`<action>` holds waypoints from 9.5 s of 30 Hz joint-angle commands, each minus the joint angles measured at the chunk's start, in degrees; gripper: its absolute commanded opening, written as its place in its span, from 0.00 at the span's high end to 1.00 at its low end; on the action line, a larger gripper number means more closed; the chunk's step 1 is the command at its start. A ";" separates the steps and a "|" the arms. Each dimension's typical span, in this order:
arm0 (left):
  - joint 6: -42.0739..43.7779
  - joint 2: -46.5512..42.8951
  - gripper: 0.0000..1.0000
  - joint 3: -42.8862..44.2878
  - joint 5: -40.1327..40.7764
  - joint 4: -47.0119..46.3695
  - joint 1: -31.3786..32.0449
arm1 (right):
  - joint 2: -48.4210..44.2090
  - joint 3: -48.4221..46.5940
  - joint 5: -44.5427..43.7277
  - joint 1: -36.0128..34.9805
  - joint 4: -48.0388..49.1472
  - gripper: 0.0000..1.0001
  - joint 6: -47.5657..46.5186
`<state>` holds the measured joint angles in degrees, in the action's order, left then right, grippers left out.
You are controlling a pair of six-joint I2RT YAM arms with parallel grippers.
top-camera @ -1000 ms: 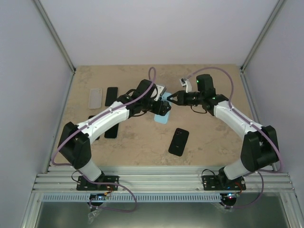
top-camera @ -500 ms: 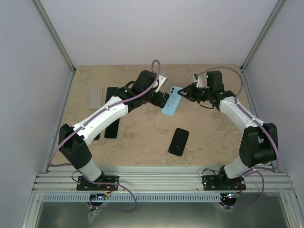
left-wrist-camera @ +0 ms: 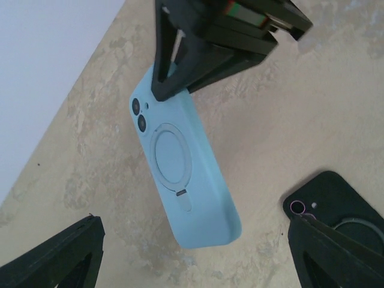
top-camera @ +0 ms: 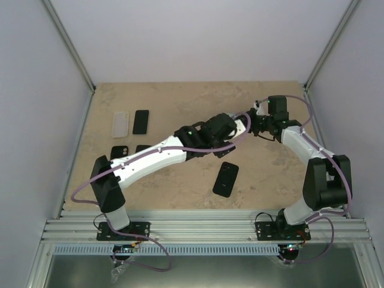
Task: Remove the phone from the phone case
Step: Adjust the phone, then remove the phone case from the phone.
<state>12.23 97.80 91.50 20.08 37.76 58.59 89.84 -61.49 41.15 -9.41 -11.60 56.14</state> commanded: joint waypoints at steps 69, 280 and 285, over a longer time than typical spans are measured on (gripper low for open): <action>-36.99 -16.63 1.00 -3.26 -40.12 -18.87 -27.25 | -11.90 -0.88 17.50 6.85 34.69 0.03 3.74; -38.08 -20.81 0.82 -26.49 -82.41 -45.45 -27.93 | -5.99 -6.42 43.86 -20.90 18.97 0.99 -13.92; -42.93 -21.58 0.98 -31.20 -81.53 -50.55 -27.99 | -4.71 -7.23 42.28 -19.67 19.02 0.99 -13.50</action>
<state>-23.88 76.25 61.54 -66.96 1.45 27.35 82.98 -69.06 78.41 -22.26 10.61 43.40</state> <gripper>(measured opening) 0.093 0.134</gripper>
